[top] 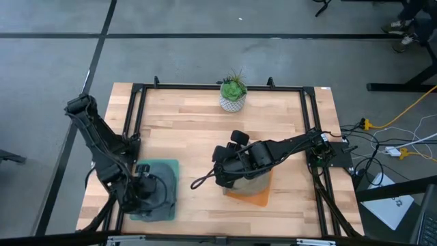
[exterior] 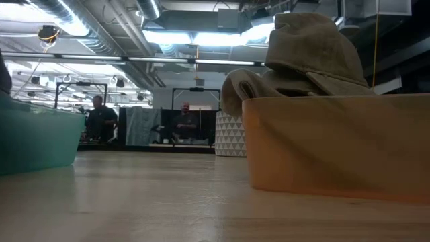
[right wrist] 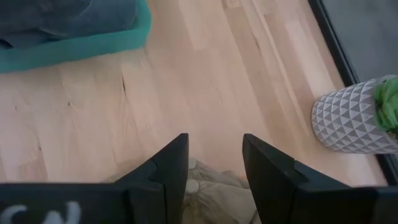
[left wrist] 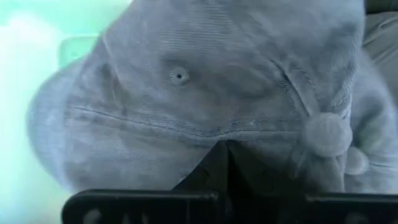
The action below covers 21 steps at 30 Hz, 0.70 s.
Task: Pick & Place hat
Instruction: Put the blue cap into the green bin
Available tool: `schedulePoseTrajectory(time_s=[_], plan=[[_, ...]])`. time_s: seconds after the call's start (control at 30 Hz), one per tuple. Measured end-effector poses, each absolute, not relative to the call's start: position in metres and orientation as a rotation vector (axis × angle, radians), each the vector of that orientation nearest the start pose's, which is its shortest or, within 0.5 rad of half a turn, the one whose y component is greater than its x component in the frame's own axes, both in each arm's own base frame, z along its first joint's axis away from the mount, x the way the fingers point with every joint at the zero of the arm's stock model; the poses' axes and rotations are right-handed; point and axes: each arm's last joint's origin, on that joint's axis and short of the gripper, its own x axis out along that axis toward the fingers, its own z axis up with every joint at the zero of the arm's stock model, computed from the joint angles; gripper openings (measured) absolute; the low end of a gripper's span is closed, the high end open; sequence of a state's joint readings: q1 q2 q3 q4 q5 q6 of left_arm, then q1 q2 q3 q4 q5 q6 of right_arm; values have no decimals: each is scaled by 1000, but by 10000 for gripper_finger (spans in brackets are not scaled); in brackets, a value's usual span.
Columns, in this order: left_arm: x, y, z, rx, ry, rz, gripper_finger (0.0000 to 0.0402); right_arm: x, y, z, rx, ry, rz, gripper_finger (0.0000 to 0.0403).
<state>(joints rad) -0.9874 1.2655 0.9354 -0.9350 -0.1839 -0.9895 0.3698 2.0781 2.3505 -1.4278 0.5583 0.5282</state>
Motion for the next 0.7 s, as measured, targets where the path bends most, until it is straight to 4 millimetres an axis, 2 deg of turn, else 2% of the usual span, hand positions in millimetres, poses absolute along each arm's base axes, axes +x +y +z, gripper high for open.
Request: schedulePoseTrajectory(time_s=[0.13,0.23,0.4,0.57,0.7], plan=[[123,-179,219,-179,1290,-94,1,382,132,373,-83,964,-409,152],[121,-177,212,-203,1331,-75,4,382,132,373,-109,971,-395,152],[123,-181,219,-228,1317,-93,3,382,132,373,-142,978,-377,152],[124,-184,225,-269,1324,-126,2,386,133,374,-37,932,-401,152],[124,-187,228,-352,1376,-127,9,387,134,375,-24,915,-391,152]])
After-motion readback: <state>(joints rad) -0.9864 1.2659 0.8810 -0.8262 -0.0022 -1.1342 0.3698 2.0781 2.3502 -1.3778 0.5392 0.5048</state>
